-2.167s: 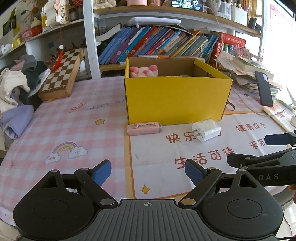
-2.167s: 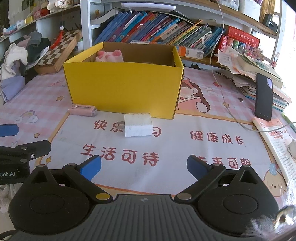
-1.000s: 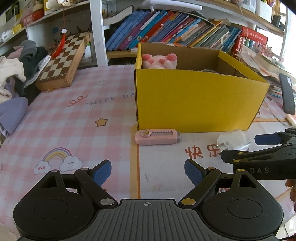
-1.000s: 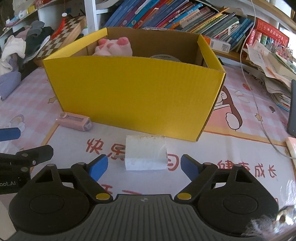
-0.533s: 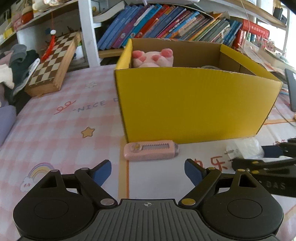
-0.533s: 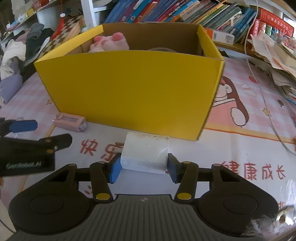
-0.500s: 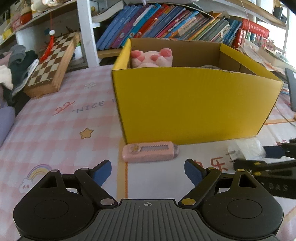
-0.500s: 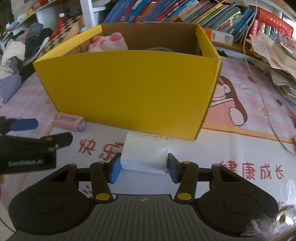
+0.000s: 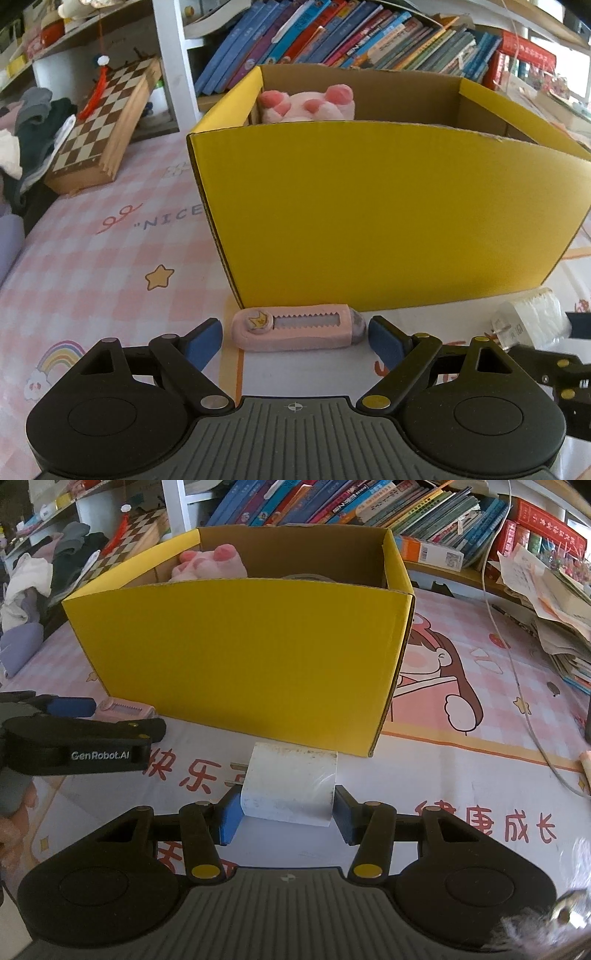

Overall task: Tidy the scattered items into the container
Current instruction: 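Close the left gripper on the box cutter while the right gripper grasps the paper roll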

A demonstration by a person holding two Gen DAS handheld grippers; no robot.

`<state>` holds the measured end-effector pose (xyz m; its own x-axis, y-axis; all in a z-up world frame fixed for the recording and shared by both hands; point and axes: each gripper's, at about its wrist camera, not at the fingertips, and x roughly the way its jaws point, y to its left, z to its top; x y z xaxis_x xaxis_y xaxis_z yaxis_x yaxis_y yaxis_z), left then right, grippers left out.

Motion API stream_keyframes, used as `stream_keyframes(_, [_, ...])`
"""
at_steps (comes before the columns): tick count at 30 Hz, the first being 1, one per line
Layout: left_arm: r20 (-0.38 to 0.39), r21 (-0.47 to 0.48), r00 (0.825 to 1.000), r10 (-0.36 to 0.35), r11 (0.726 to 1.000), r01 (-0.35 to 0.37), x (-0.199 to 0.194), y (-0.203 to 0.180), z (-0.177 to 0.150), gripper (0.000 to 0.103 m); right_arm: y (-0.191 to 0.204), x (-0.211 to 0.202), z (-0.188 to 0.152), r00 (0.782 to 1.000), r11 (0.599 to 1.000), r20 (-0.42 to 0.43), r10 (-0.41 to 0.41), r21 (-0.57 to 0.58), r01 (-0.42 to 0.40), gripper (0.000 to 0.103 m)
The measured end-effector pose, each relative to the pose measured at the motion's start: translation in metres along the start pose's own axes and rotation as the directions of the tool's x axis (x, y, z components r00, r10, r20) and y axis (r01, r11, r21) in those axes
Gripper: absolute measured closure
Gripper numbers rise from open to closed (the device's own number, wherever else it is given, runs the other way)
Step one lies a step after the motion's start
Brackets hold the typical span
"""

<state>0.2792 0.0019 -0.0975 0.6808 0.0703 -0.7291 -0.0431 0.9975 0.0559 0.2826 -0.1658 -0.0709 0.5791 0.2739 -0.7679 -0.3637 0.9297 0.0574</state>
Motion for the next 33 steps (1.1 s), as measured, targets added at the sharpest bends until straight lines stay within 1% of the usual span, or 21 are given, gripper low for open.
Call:
stream_keyframes(4, [-0.001,-0.022,1.0,-0.003,1.0,0.003,0.003,0.002,0.001,0.016,0.0,0.0,-0.001,1.0,1.0,0.001,0.003,-0.004,-0.003,0.054])
stream_keyframes(6, [0.0,-0.028,1.0,-0.013,1.0,0.013,0.003,0.002,0.001,0.024,-0.001,0.0,-0.001,1.0,1.0,0.0,0.004,-0.004,-0.004,0.054])
stream_keyframes(10, [-0.005,-0.027,1.0,-0.022,0.999,0.022,-0.001,0.003,0.0,0.025,-0.002,-0.001,-0.001,1.0,1.0,-0.002,0.003,0.003,-0.003,0.054])
stream_keyframes(15, [0.007,-0.026,0.999,-0.052,0.998,0.052,-0.016,0.004,-0.005,0.025,-0.003,-0.004,-0.002,1.0,1.0,-0.004,0.002,0.019,-0.002,0.054])
stream_keyframes(24, [0.073,0.011,0.991,-0.109,0.994,0.108,-0.058,0.008,-0.014,0.025,-0.003,-0.021,-0.006,1.0,0.999,0.017,-0.011,0.044,0.01,0.054])
stream_keyframes(29, [0.119,0.04,0.984,-0.135,0.991,0.131,-0.081,0.012,-0.015,0.025,0.001,-0.039,-0.005,0.998,0.999,0.051,-0.02,0.036,0.018,0.054])
stream_keyframes(33, [0.16,0.065,0.974,-0.16,0.986,0.151,-0.098,0.014,-0.011,0.025,0.009,-0.057,-0.002,0.996,1.0,0.089,-0.02,0.019,0.019,0.054])
